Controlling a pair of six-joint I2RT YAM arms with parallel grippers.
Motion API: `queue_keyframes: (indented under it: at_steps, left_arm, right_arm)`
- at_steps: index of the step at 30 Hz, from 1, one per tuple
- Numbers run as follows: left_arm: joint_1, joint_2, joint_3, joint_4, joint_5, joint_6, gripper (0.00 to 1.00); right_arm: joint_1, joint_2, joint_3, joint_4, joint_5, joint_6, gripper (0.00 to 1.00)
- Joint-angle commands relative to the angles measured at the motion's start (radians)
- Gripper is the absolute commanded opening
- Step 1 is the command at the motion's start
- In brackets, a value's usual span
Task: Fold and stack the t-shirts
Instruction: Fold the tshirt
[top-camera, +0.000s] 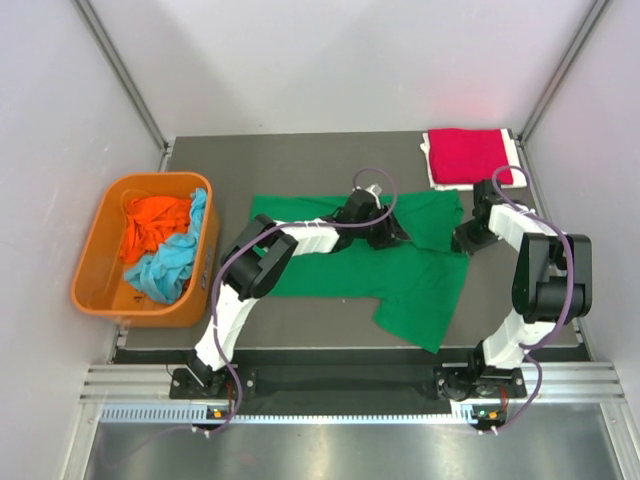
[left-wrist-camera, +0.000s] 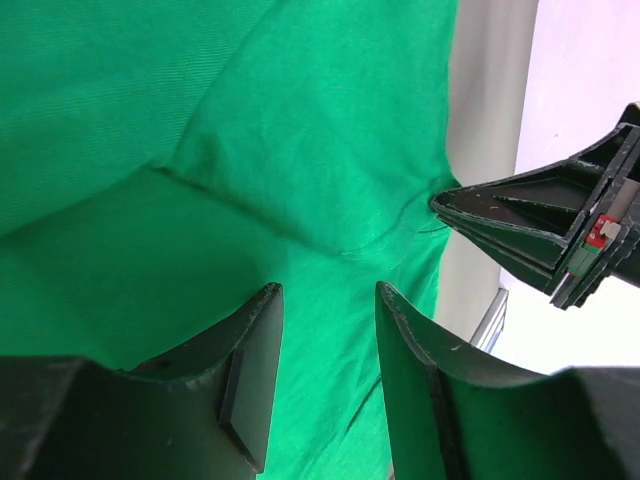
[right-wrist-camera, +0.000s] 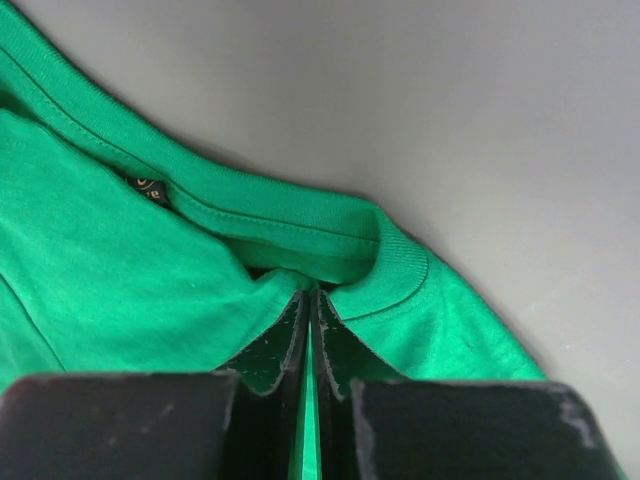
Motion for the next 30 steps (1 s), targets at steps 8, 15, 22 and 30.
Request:
queue_keyframes:
  at_steps: [8,15,22,30]
  left_arm:
    - [-0.023,0.044,0.094,0.063,-0.038,-0.029,0.47]
    - [-0.032,0.075,0.114,0.049,-0.049,-0.047,0.46]
    - [-0.035,0.093,0.161,0.028,-0.057,-0.049,0.38]
    - [-0.033,0.063,0.221,-0.113,-0.052,0.001,0.00]
  right_arm:
    - [0.006,-0.058,0.008,0.040,-0.016,-0.028,0.00]
    - [0.006,-0.092,0.005,0.040,-0.039,-0.033,0.00]
    - [0.006,-0.107,-0.018,0.057,-0.067,-0.028,0.00]
    - [0.006,-0.148,0.001,0.008,-0.059,-0.044,0.00]
